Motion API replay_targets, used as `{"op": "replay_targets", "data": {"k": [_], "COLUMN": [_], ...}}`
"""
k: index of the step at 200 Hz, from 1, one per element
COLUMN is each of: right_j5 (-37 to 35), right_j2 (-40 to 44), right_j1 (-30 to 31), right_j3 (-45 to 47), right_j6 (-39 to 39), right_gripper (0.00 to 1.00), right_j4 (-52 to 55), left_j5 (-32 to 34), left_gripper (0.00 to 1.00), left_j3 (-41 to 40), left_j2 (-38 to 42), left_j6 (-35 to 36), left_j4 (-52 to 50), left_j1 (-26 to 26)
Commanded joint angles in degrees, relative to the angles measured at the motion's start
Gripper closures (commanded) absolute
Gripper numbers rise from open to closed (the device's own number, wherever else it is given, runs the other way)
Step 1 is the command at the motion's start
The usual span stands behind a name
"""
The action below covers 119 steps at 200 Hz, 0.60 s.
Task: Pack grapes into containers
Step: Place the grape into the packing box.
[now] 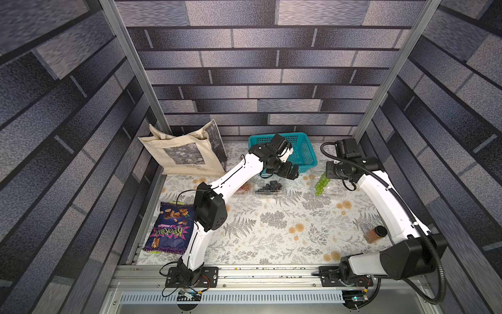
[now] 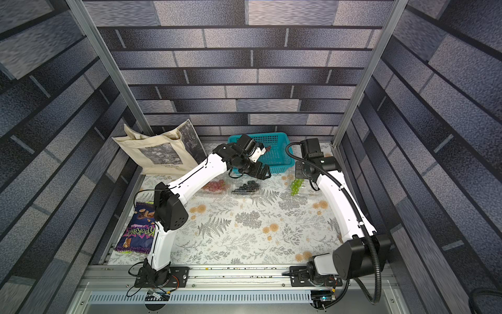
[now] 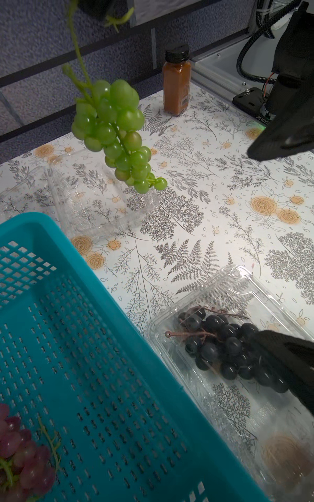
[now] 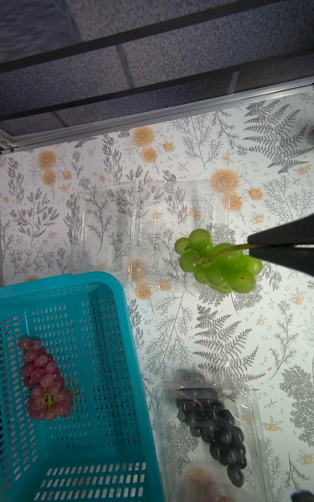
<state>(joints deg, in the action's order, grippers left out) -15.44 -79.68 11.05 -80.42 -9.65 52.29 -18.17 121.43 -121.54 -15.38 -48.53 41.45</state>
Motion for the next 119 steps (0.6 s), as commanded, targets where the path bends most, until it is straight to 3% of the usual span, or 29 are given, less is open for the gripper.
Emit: {"op": "replay_targets", "data": {"k": [1,119], "right_j5": [-1.23,6.92], "right_j2": [1.71,1.93], "right_j1": [-1.07,-3.31], "right_j3": [1.54,2.95], "right_j6": [-1.52,-8.32], "right_gripper": [1.0,1.0], "right_j4": [-1.72,-3.17], "left_j5": [-1.32,-2.17], "left_gripper": [0.0,0.0], "left_j3": [-2.25,-4.78], "left_j2": [4.45,4.62], "left_j6": [-1.92,-2.95], "left_j4": [3.64,5.83], "left_j1": [0.72,1.26]}}
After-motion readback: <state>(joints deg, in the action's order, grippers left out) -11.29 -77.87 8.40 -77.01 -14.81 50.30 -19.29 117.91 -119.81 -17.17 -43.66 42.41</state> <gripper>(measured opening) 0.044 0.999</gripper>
